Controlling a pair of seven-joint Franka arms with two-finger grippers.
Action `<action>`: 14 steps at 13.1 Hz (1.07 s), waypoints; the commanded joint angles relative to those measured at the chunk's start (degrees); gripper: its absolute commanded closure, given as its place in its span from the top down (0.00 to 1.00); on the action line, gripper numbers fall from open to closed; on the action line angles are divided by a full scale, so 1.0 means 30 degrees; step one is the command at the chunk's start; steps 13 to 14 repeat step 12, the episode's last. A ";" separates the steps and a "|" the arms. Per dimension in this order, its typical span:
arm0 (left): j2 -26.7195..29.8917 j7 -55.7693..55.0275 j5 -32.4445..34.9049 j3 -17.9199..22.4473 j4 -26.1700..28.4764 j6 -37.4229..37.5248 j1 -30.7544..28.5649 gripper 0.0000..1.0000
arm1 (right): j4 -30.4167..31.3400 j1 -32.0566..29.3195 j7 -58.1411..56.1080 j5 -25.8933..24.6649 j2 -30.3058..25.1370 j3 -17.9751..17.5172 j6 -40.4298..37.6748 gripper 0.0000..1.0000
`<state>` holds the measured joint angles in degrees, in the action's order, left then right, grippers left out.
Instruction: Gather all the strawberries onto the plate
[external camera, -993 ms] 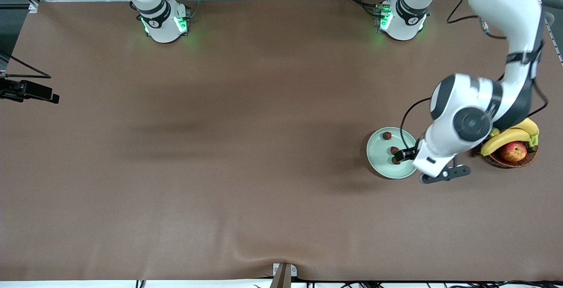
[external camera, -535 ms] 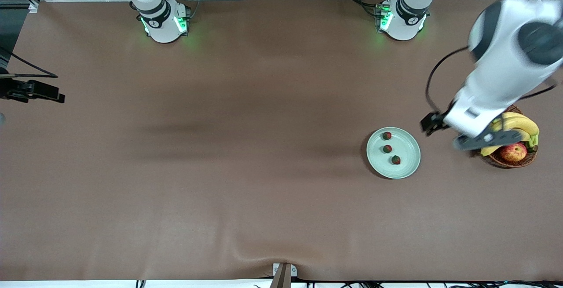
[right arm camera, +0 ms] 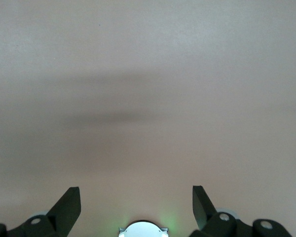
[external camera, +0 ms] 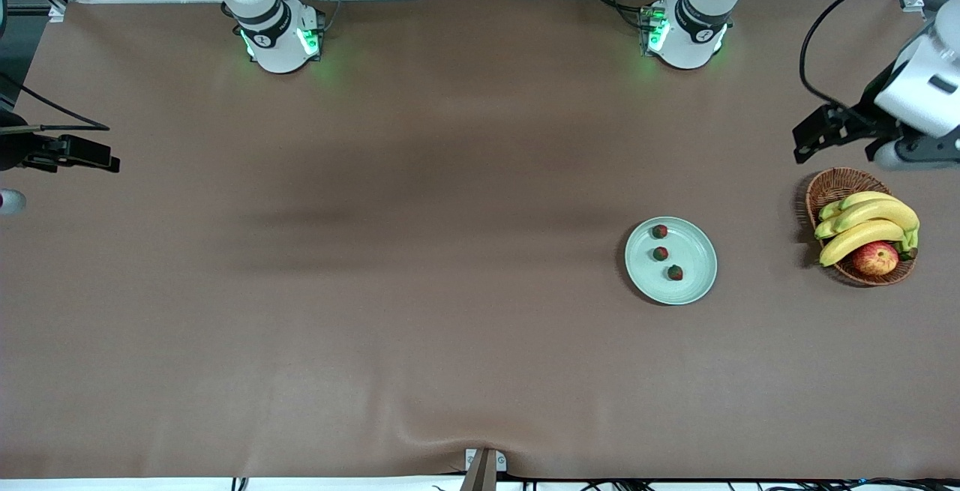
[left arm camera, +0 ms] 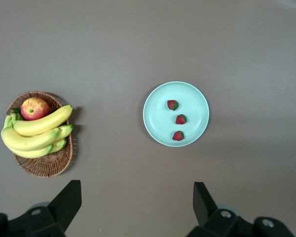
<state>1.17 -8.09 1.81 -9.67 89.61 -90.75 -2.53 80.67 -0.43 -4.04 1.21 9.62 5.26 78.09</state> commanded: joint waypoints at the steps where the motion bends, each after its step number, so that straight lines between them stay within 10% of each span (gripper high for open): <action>1: 0.1393 0.0412 -0.0780 0.1139 0.1271 0.0337 0.0724 1.00 | -0.0142 -0.0120 -0.0058 -0.0839 -0.0159 0.0005 -0.0482 1.00; 14: 0.0869 0.1115 -0.0458 0.2784 -0.0425 0.2477 0.1753 1.00 | -0.0142 -0.0795 0.0147 -0.0695 -0.0247 0.0035 -0.0777 1.00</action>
